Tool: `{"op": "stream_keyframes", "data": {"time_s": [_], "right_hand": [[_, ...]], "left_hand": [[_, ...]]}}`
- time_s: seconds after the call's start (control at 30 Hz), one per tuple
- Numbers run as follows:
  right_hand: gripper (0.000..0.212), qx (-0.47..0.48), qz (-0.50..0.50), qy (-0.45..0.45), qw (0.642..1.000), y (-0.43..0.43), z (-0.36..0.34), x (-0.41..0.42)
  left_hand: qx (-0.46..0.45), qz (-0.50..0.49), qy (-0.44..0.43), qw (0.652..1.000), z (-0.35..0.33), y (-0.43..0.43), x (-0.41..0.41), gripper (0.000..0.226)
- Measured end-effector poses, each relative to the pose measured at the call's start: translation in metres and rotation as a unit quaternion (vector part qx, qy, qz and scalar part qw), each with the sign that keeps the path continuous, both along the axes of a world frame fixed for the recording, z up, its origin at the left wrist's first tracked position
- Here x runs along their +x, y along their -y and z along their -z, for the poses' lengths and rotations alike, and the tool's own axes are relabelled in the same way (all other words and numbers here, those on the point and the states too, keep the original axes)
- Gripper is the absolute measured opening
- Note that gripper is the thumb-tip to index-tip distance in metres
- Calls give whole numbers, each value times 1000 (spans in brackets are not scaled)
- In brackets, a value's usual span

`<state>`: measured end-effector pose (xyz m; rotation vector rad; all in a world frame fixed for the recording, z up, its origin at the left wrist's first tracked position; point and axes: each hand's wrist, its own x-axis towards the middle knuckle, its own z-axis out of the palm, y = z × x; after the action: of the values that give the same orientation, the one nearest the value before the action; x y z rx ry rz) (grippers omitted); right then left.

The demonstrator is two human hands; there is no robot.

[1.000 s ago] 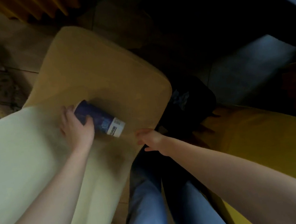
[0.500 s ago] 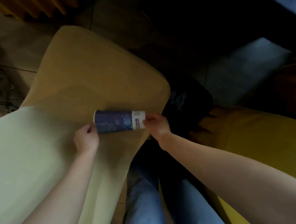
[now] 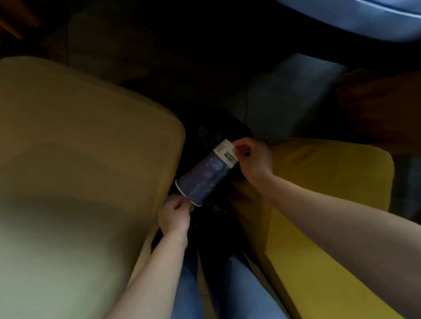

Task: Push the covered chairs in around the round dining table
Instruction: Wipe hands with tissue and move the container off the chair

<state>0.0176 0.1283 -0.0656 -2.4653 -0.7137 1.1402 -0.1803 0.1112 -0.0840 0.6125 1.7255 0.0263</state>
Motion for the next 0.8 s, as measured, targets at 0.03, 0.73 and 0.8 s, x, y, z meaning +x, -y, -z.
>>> {"op": "stream_keyframes", "data": {"time_s": [0.03, 0.73, 0.8], "right_hand": [[16, -2, 5, 4, 1000, 5, 2, 7], [43, 1, -90, -83, 992, 72, -22, 13], [46, 18, -128, -54, 990, 85, -37, 10]], "left_hand": [[-12, -11, 10, 1000, 0, 4, 7, 18], [78, 340, 47, 936, -32, 15, 39, 66], [150, 417, 29, 896, -47, 16, 45, 70]]}}
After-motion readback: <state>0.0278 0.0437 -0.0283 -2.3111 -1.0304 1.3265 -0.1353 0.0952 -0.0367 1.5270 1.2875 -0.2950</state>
